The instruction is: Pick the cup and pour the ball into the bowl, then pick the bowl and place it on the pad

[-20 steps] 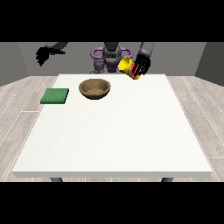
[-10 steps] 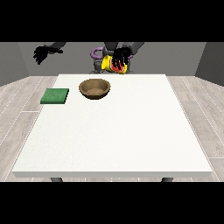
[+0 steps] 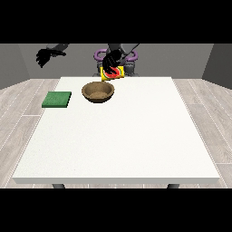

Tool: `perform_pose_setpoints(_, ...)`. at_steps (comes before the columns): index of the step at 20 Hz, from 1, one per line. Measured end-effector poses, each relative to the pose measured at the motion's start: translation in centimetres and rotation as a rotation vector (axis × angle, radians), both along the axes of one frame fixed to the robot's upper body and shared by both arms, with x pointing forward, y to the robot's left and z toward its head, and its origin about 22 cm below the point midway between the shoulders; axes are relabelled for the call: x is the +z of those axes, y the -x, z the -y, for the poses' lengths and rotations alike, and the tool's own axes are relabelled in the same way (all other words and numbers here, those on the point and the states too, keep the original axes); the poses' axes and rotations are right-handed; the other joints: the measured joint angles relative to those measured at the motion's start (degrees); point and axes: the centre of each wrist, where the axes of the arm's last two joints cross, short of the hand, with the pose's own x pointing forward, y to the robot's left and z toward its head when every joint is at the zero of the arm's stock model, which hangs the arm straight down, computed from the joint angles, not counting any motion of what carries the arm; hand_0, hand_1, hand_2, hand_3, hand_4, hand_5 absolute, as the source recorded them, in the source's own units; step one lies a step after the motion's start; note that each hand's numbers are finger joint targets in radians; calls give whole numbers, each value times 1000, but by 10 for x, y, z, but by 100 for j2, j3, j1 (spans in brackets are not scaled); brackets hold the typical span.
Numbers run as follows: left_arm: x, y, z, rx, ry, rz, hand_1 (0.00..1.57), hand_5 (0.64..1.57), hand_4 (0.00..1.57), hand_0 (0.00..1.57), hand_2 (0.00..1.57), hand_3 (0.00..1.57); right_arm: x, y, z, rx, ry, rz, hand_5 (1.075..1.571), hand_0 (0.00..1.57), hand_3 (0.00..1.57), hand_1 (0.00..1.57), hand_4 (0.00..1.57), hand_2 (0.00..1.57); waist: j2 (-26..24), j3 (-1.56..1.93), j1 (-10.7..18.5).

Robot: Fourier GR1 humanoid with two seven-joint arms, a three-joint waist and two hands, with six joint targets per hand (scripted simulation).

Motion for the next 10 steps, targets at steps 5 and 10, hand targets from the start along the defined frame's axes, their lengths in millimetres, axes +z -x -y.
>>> perform_pose_setpoints(5, -6, 10, 19, -50, -168, 13, 1446, 1129, 1529, 1446, 1571, 1571, 4, 0, 10, -27, 6, -8, 1570, 0, 0, 0, 0, 0, -49, -6, 135)
perform_pose_setpoints(10, 1, 11, 24, -80, -185, 16, 1480, 1222, 1495, 1480, 1571, 1571, 6, -11, -3, -32, -5, -52, 1565, 0, 0, 0, 104, 0, -102, -10, 282)
